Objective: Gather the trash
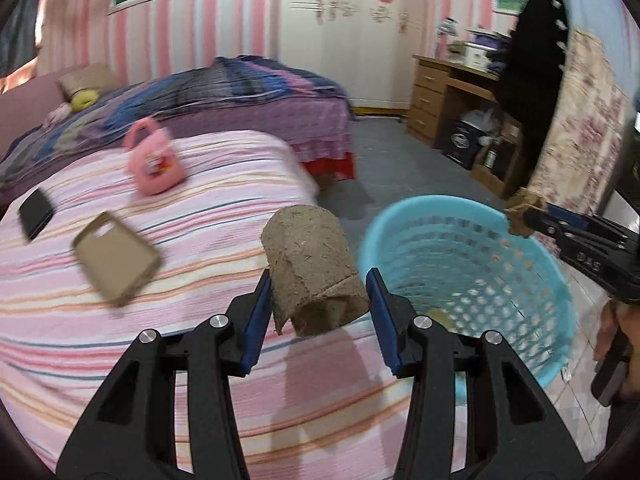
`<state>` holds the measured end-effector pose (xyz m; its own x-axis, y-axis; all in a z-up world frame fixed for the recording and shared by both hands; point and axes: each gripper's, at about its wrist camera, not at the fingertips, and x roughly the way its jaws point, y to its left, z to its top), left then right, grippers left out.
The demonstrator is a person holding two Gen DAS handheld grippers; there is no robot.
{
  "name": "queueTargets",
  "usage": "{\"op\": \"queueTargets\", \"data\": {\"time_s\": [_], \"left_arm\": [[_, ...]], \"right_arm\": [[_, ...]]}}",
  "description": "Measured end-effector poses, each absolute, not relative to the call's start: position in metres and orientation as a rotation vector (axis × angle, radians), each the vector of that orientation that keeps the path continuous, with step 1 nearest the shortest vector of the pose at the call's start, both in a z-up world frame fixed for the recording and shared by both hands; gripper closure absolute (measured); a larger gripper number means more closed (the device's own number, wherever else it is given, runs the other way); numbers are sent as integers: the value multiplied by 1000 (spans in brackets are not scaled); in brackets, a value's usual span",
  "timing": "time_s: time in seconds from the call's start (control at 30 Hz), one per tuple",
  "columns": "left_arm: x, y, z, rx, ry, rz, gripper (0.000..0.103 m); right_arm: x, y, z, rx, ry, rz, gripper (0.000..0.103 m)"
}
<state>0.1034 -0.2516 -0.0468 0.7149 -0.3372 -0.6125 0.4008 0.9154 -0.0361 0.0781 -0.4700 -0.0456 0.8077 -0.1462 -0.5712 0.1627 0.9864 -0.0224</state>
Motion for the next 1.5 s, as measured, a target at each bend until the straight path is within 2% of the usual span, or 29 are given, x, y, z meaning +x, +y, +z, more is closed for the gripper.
{"op": "queueTargets", "data": {"time_s": [0.2, 0.3, 0.33, 0.37, 0.43, 0.47, 0.63, 0.77, 0.83, 0.87, 0.9, 0.97, 1.07, 1.13, 1.2, 1.5], "left_arm": [[104, -302, -46, 115, 656, -476, 57], [107, -315, -49, 118, 665, -489, 51], [107, -318, -49, 115, 670, -490, 47], [109, -320, -50, 111, 678, -497, 36], [110, -317, -48, 116, 682, -487, 21], [108, -314, -47, 121, 664, -469, 18], [108, -285, -41, 132, 633, -394, 8], [107, -250, -38, 107, 633, -360, 6], [104, -234, -34, 109, 617, -329, 6], [101, -226, -32, 109, 610, -313, 6], [99, -217, -29, 108, 604, -299, 6], [95, -199, -24, 97, 598, -276, 6], [85, -172, -17, 87, 588, -251, 6], [77, -158, -14, 89, 576, -233, 6], [68, -141, -10, 88, 567, -220, 6], [28, -76, -4, 110, 530, -154, 5]], "right_arm": [[63, -508, -51, 58, 620, -203, 69], [51, -524, -51, 86, 612, -208, 69], [49, -527, -53, 87, 611, -208, 69], [48, -529, -54, 93, 609, -208, 69], [48, -533, -55, 96, 608, -207, 69], [48, -534, -56, 94, 609, -205, 69], [51, -531, -56, 92, 615, -195, 69], [58, -519, -56, 74, 639, -195, 66], [64, -510, -57, 73, 663, -198, 47], [65, -506, -56, 67, 669, -199, 27], [67, -504, -58, 57, 683, -206, 22], [69, -498, -56, 48, 698, -219, 22], [67, -488, -48, 74, 691, -226, 13], [63, -484, -42, 95, 679, -224, 12], [56, -475, -29, 109, 650, -225, 5], [30, -417, -3, 110, 612, -168, 5]]}}
